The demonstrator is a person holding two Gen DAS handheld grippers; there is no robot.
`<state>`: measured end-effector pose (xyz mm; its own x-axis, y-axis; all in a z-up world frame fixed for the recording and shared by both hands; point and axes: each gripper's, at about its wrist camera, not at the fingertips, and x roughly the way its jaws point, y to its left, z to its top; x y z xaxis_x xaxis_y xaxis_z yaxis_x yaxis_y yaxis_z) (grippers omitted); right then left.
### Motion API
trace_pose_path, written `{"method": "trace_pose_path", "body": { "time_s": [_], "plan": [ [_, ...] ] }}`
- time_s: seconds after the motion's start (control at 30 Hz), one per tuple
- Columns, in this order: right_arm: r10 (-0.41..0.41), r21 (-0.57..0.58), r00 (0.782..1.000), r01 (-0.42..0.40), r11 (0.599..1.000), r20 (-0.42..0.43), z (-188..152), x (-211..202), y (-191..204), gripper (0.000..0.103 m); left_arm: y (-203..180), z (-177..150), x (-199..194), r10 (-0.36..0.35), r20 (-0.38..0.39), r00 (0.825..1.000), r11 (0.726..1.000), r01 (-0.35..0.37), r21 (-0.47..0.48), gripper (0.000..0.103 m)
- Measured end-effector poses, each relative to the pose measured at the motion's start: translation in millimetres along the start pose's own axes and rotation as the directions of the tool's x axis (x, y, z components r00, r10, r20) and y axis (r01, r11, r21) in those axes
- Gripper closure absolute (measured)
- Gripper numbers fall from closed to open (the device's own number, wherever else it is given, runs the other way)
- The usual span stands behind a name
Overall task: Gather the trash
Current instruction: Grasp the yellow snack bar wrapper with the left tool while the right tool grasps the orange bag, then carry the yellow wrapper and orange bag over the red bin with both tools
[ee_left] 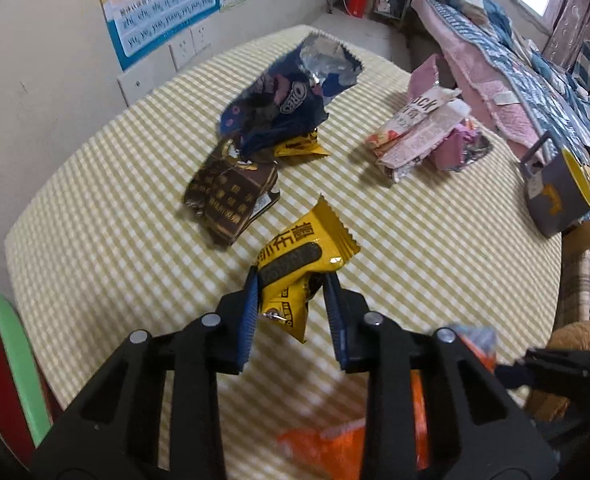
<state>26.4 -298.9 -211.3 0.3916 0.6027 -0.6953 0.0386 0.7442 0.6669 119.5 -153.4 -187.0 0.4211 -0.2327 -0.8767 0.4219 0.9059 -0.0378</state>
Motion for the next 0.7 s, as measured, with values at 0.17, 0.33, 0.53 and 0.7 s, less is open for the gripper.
{"method": "trace_pose_path", "body": {
  "time_s": [0.17,0.33,0.53,0.7],
  "plan": [
    [-0.022,-0.010,1.000,0.022,1.000,0.005,0.9,4.4,1.8,0.058,5.9,-13.8,-26.8,0.011,0.043,0.999,1.000,-0.010,-0.024,0.073],
    [-0.050,-0.035,0.999,0.051,0.998,0.018,-2.7,4.8,8.1,0.058,16.9,-27.9,-55.7,0.019,0.089,0.996,0.996,-0.011,-0.088,0.073],
    [-0.105,-0.088,0.994,0.108,0.990,0.041,-4.8,8.7,21.6,0.059,34.5,-46.3,-80.9,0.038,0.114,0.993,0.991,-0.023,-0.133,0.073],
    [-0.142,-0.162,0.985,0.157,0.974,0.103,-11.6,4.1,42.7,0.059,49.2,-55.2,-98.9,0.040,0.140,0.989,0.985,-0.016,-0.170,0.073]
  ]
}}
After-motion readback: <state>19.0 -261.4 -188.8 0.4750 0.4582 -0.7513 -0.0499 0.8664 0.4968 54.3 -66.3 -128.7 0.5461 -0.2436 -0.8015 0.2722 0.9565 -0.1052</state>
